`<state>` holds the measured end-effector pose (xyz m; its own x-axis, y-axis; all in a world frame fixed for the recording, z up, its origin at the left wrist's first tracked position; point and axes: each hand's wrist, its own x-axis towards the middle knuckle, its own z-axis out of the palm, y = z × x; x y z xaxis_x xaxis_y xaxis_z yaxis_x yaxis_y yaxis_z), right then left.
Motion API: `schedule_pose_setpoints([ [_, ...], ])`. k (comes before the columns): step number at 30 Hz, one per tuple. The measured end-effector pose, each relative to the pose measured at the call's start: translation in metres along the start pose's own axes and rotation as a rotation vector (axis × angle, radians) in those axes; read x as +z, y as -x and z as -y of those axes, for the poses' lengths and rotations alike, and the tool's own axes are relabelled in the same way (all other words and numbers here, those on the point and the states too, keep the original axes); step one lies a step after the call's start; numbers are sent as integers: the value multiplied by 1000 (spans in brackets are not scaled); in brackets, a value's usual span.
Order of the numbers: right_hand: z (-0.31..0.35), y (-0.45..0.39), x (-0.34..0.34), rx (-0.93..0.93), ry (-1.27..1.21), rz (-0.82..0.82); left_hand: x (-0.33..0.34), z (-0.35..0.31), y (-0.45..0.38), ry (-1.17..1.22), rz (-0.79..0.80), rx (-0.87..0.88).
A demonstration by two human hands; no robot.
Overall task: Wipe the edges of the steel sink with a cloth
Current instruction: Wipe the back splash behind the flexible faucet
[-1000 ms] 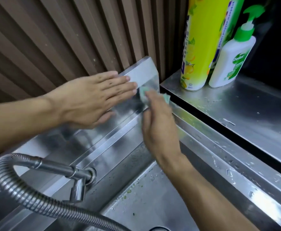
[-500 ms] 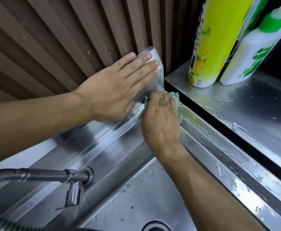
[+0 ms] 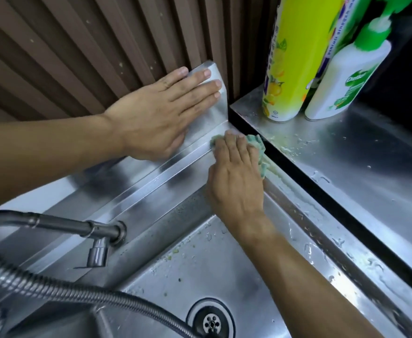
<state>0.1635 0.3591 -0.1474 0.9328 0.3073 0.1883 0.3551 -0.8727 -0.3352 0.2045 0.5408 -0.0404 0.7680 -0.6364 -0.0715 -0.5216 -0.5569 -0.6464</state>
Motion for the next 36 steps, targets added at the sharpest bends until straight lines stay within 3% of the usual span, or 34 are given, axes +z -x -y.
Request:
schedule_pose_setpoints([
  [3,40,-1,12,88,10,7,4,0,1,-46,7,18],
  [5,69,12,15,53,-20,70,4,1,1,-54,20,31],
  [7,87,36,16,-71,-36,144,2,4,1,-24,33,50],
  [10,96,65,19,-411,-111,219,0,9,19,-33,48,146],
  [12,89,69,20,-598,-197,199,-2,11,46,-25,57,194],
  [14,74,60,20,-645,-216,135,-5,10,75,6,58,179],
  [19,20,10,10,-293,-47,123,-8,3,90,19,30,124],
  [23,50,14,9,1,18,52,-8,4,86,43,3,130],
  [26,74,42,15,-167,-12,138,-9,5,83,67,-12,141],
  [29,34,23,5,-370,-55,192,-11,9,78,88,-4,152],
  [32,4,-11,-8,-227,39,264,-14,10,71,84,33,153],
  [36,19,-31,-10,-50,144,276,-17,9,66,68,30,143],
])
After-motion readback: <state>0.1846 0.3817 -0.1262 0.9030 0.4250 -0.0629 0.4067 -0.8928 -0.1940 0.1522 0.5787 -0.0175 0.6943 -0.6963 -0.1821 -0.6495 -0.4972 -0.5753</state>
